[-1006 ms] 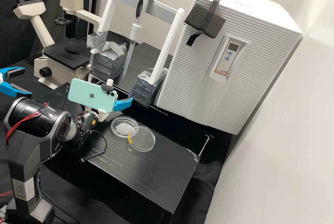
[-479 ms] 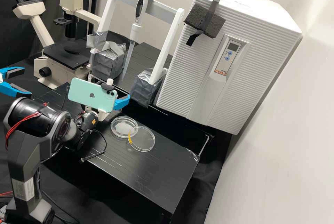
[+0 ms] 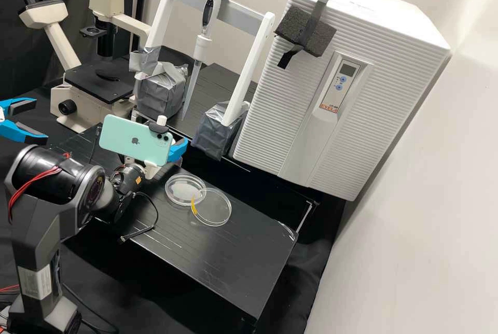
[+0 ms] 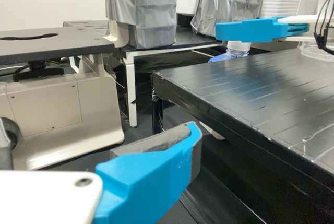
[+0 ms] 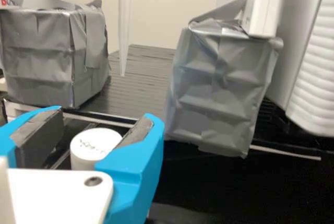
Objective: Open the bottle
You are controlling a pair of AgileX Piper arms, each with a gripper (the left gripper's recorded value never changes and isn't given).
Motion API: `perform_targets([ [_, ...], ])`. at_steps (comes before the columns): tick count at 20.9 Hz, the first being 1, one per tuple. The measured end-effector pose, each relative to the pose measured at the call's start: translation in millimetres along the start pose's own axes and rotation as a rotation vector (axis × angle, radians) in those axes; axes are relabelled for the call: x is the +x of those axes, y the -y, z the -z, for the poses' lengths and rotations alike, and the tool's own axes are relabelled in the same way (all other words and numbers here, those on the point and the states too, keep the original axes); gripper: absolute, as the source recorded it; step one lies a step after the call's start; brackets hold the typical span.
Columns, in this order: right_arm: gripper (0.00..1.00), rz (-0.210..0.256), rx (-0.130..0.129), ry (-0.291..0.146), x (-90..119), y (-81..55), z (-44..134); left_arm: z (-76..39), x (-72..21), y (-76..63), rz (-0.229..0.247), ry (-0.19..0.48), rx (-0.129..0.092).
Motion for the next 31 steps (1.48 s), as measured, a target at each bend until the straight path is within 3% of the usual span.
perform_targets([
  [6, 0.0, -0.002, 0.001, -0.011, 1.6, -0.2, 3.2, 1.6, -0.9, -0.4, -0.003, -0.009, -0.001],
  [15, 0.0, -0.008, 0.012, 0.007, 3.1, 2.0, -0.5, 3.9, -1.0, 1.4, 0.003, -0.016, -0.01],
  [19, 0.0, -0.01, 0.012, 0.006, 3.1, 1.9, -0.3, 3.9, -1.0, 1.4, 0.003, -0.016, 0.012],
  [31, 0.0, -0.012, 0.015, 0.009, 2.5, 1.6, -0.6, 4.4, -1.0, 1.1, 0.0, -0.021, 0.01],
])
